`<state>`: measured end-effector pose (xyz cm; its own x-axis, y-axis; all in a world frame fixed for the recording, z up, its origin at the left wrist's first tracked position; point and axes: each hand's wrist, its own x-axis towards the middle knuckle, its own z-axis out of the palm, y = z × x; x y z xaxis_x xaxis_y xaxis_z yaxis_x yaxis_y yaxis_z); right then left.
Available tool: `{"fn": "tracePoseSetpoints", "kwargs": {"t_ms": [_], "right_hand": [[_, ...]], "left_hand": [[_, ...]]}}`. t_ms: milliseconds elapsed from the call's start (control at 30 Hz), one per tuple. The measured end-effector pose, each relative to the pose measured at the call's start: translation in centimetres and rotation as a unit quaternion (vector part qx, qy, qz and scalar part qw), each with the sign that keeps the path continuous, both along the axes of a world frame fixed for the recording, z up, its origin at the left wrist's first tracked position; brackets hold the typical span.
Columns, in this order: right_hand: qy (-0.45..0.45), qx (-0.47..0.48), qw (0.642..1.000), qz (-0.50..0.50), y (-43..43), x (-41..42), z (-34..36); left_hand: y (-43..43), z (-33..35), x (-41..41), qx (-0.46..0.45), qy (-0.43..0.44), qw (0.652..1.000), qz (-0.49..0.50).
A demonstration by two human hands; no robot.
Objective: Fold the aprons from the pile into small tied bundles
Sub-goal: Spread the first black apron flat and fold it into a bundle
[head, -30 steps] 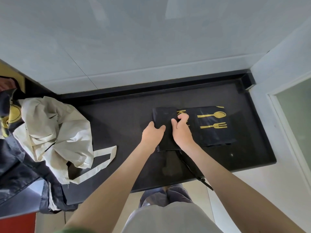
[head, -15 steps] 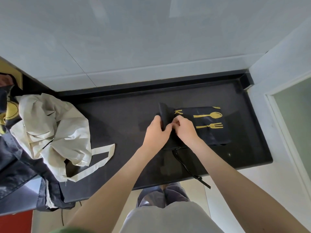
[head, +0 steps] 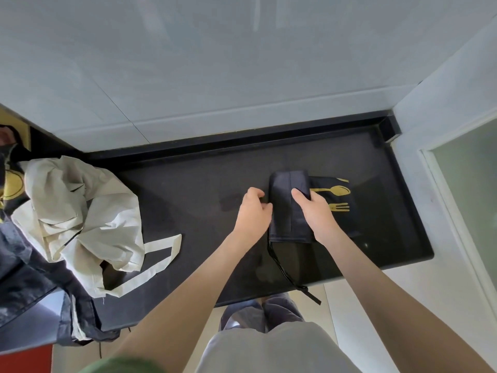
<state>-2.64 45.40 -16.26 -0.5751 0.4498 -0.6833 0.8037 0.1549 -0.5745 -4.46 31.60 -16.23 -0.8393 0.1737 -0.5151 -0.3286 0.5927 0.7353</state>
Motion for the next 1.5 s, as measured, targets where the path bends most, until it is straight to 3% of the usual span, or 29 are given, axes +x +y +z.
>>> {"fn": "tracePoseSetpoints", "kwargs": {"t_ms": [133, 200, 233, 300, 333, 367, 400, 433, 467, 500, 567, 633, 667, 733, 767, 867, 933, 1000, 1100, 1200, 1400, 1500], "right_hand": [[0.003, 0.024, 1.0, 0.019, 0.5, 0.9, -0.5], [0.009, -0.016, 0.999, 0.034, 0.4, 0.7, -0.5], [0.01, 0.007, 1.0, 0.028, -0.2, 0.6, -0.7], [0.045, 0.167, 0.982, -0.074, -0.2, 0.9, -0.1], [0.086, 0.143, 0.98, -0.106, 0.2, 1.0, 0.5], [0.114, 0.035, 0.986, -0.117, 0.0, 0.5, 1.3], [0.073, -0.134, 0.988, -0.036, -0.6, 0.1, 2.0], [0.017, -0.221, 0.972, 0.075, -1.0, -0.2, 3.1], [-0.011, -0.221, 0.964, 0.149, -0.9, -0.4, 3.4], [-0.02, -0.2, 0.958, 0.203, -0.5, -0.4, 3.7], [0.01, -0.17, 0.951, 0.258, -0.7, -0.2, 2.8], [0.047, -0.114, 0.929, 0.349, -0.6, 0.9, 1.7], [0.061, -0.071, 0.917, 0.388, -0.2, 1.5, 1.0], [0.102, 0.015, 0.899, 0.426, 0.0, 2.1, 0.2], [0.123, 0.054, 0.89, 0.435, -0.3, 2.2, -0.1], [0.127, 0.187, 0.878, 0.422, -0.6, 3.2, -1.4], [0.11, 0.236, 0.884, 0.388, -0.3, 3.7, -2.1], [0.129, 0.272, 0.888, 0.346, 0.0, 4.0, -2.5], [0.158, 0.321, 0.881, 0.31, 0.1, 4.5, -2.2], [0.115, 0.283, 0.895, 0.325, -0.2, 5.6, -1.7], [0.123, 0.309, 0.864, 0.379, -2.7, 6.5, -1.9], [0.151, 0.337, 0.852, 0.37, -4.0, 6.4, -2.3]], "left_hand": [[0.3, -0.2, -0.6, 0.045, -0.093, 0.993, 0.049], [0.6, -0.2, -0.6, 0.047, -0.098, 0.993, 0.043], [0.7, -0.1, -0.6, 0.044, -0.101, 0.993, 0.047], [0.8, 0.2, -0.8, 0.089, -0.15, 0.982, 0.078], [0.8, 0.6, -0.8, 0.152, -0.198, 0.963, 0.099], [0.6, 1.0, -0.7, 0.229, -0.247, 0.934, 0.119], [0.2, 1.3, -0.8, 0.297, -0.284, 0.9, 0.141], [-0.3, 1.5, -0.9, 0.349, -0.308, 0.868, 0.17], [-0.7, 1.5, -1.0, 0.372, -0.318, 0.849, 0.198], [-1.0, 1.5, -1.1, 0.359, -0.307, 0.854, 0.217], [-1.4, 1.2, -1.0, 0.208, -0.221, 0.928, 0.216], [-1.9, 0.1, -0.5, -0.006, -0.04, 0.987, 0.157], [-2.4, -0.2, -0.2, -0.102, 0.09, 0.986, 0.101], [-3.0, -1.0, 0.2, -0.208, 0.293, 0.93, -0.079], [-3.2, -1.2, 0.3, -0.214, 0.316, 0.906, -0.183], [-3.7, -2.2, 0.5, -0.235, 0.233, 0.851, -0.409], [-4.5, -3.0, 0.6, -0.269, 0.244, 0.806, -0.467], [-4.9, -3.3, 0.8, -0.289, 0.252, 0.792, -0.475], [-4.9, -2.6, 0.8, -0.317, 0.232, 0.804, -0.447], [-4.2, -1.7, 0.4, -0.299, 0.184, 0.84, -0.413], [-3.5, -1.0, -0.7, -0.165, 0.107, 0.931, -0.308], [-3.3, -0.1, -1.4, -0.095, 0.085, 0.955, -0.269]]}}
